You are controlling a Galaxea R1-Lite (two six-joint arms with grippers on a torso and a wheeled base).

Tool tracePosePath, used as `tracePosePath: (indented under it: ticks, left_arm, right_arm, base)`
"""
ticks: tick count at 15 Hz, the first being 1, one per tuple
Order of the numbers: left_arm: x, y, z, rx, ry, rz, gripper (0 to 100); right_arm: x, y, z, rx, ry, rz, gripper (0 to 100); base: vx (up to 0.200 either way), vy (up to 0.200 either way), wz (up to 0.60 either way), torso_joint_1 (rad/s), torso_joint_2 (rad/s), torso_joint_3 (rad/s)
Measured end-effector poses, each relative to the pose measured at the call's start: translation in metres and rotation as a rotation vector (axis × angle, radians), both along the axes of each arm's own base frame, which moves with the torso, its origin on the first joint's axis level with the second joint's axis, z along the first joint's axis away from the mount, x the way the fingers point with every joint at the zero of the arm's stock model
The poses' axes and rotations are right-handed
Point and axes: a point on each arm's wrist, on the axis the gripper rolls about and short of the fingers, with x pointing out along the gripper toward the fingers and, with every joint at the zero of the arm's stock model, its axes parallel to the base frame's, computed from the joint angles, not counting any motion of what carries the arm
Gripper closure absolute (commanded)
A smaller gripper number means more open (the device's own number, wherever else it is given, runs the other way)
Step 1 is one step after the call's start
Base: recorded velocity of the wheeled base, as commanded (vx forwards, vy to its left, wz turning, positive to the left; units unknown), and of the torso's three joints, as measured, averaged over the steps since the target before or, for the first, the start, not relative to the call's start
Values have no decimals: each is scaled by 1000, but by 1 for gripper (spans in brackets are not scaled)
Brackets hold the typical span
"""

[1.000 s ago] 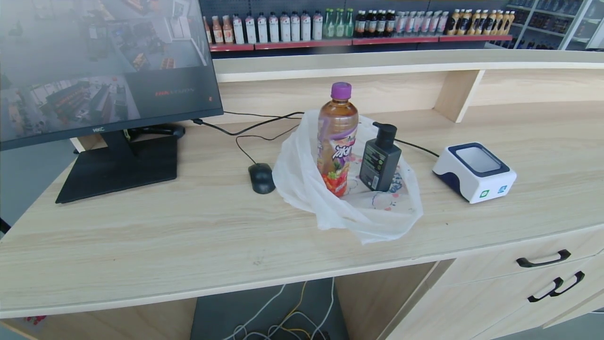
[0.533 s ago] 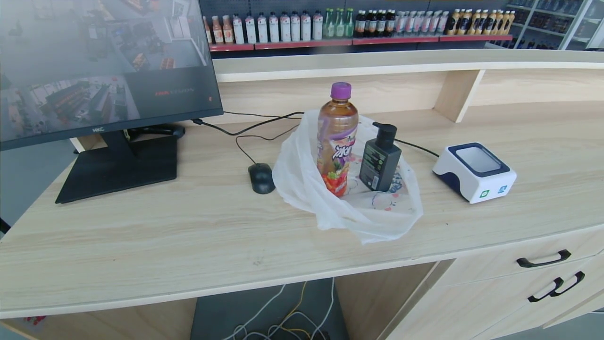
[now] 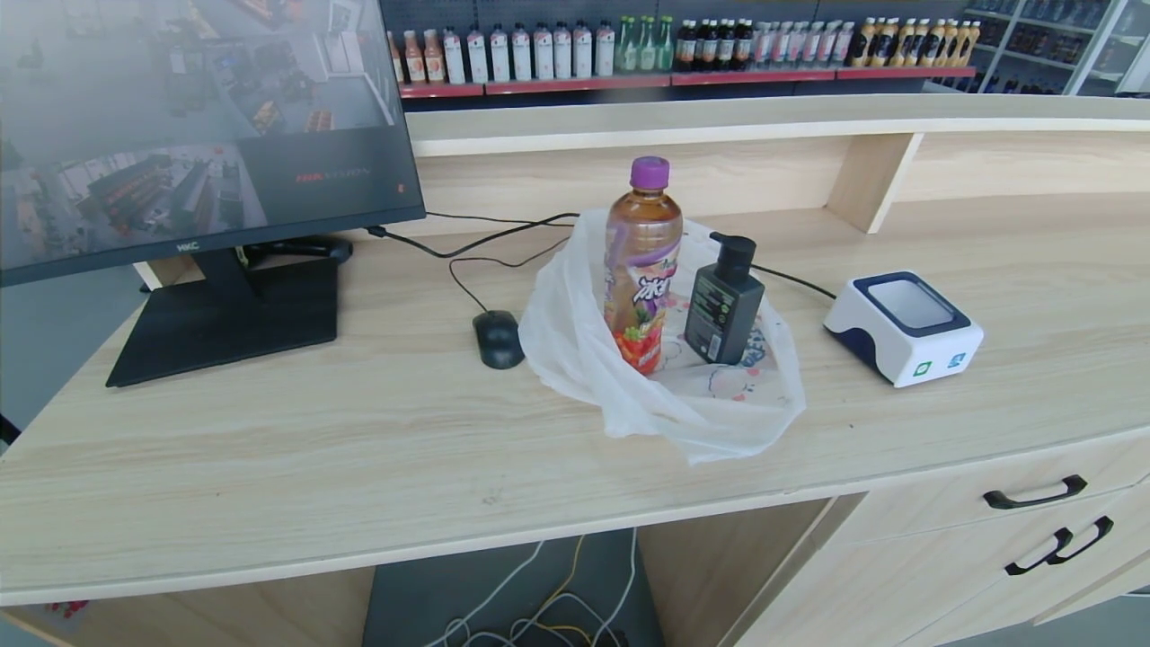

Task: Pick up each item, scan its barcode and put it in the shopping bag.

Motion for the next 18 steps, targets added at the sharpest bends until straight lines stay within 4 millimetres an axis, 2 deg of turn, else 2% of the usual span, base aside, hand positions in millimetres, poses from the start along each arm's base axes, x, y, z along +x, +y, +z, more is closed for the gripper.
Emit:
tracePosePath:
  ticks: [2,5,12,18]
  left_arm:
    - [0,0,0,-1,0,0,0]
    - [0,0,0,-17,0,0,0]
    - [0,0,0,-20,0,1,0]
    - [0,0,0,-21,0,2,0]
  right_arm:
    - [0,0,0,0,0,1,0]
    - [0,0,0,0,0,2,0]
    - [0,0,0,-1,0,1,0]
    - [0,0,0,1,0,0,0]
  base:
    - [0,0,0,0,0,0]
    - [-200,0,0,2,10,-1]
    - [0,0,0,0,0,0]
    - [0,-200,0,5,7,2]
